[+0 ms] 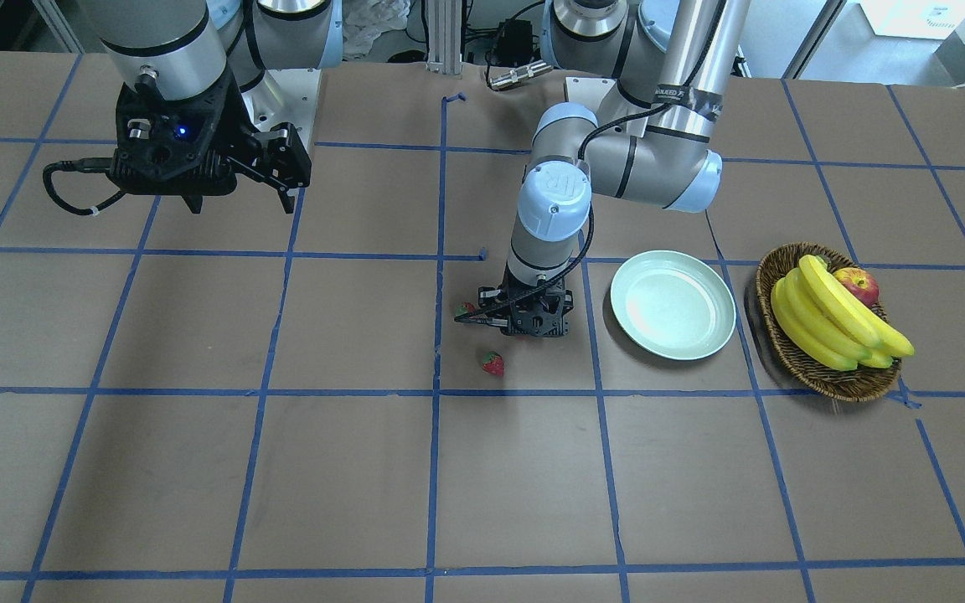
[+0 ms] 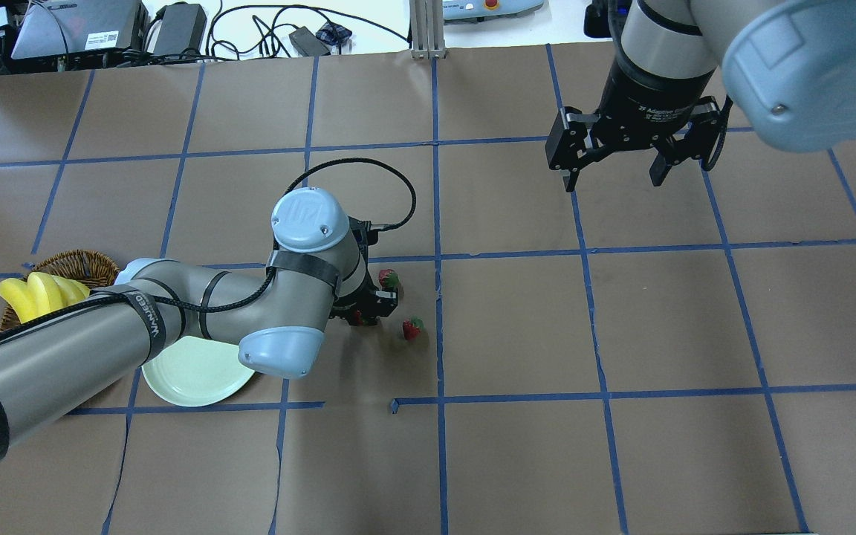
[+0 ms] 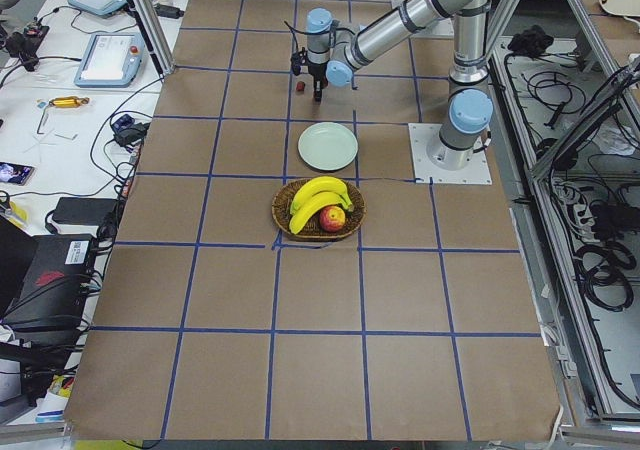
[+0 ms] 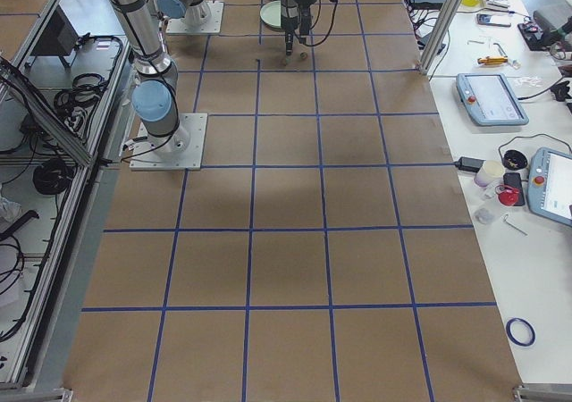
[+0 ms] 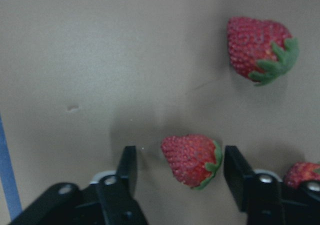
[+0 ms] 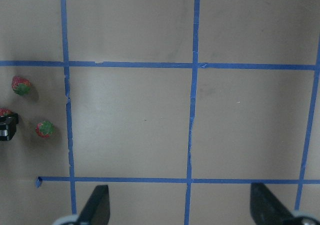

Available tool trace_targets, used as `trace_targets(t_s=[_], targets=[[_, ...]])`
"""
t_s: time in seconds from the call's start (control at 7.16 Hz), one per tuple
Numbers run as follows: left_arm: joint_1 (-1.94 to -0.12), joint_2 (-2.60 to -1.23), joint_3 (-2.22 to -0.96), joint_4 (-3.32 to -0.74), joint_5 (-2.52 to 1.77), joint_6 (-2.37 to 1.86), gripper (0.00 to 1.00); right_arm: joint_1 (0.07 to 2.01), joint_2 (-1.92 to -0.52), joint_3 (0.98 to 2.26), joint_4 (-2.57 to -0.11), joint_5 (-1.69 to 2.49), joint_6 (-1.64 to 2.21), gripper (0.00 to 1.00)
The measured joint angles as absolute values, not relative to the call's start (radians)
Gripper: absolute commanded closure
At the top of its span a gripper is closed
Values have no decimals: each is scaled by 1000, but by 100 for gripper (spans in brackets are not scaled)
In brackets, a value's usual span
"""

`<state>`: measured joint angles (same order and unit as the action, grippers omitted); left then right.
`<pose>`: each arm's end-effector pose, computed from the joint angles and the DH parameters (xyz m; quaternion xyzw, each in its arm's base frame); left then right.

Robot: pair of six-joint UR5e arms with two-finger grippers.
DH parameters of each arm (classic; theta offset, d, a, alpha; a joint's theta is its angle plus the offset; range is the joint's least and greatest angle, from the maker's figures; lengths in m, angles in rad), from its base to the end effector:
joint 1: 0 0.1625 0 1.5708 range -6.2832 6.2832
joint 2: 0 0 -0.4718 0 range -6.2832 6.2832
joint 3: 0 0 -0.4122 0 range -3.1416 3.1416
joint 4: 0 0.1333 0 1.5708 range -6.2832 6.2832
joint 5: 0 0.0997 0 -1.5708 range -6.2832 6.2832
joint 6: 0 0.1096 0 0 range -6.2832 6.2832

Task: Collect all strawberries into plate
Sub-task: 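Carry the strawberry onto the pale green plate and open the left gripper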

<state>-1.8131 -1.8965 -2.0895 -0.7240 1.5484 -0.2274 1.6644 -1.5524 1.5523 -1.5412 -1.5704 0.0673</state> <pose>-0.2577 -0.4768 0.1920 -0.0075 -0.9999 -0.0014 0.0112 0.1811 -0.5026 0.5218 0.0131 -0.9998 -0.0147 0.0010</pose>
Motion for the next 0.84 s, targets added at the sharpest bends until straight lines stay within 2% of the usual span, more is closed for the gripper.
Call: trace_targets(t_s=[0.28,0.56,0.84], targets=[[-1810,-1880,-2057,-739,1572,-202,100,1664,-1552,1552,-1542,-1571,67,0],[-1788,-1818,-2051,-859,1700,-124,100,1665,-1552,1553,-1542,-1570,67,0],[-1693,-1756,-2111,-939,1775,17,100,1666,-1553,1552,-1542,-1570,67,0]])
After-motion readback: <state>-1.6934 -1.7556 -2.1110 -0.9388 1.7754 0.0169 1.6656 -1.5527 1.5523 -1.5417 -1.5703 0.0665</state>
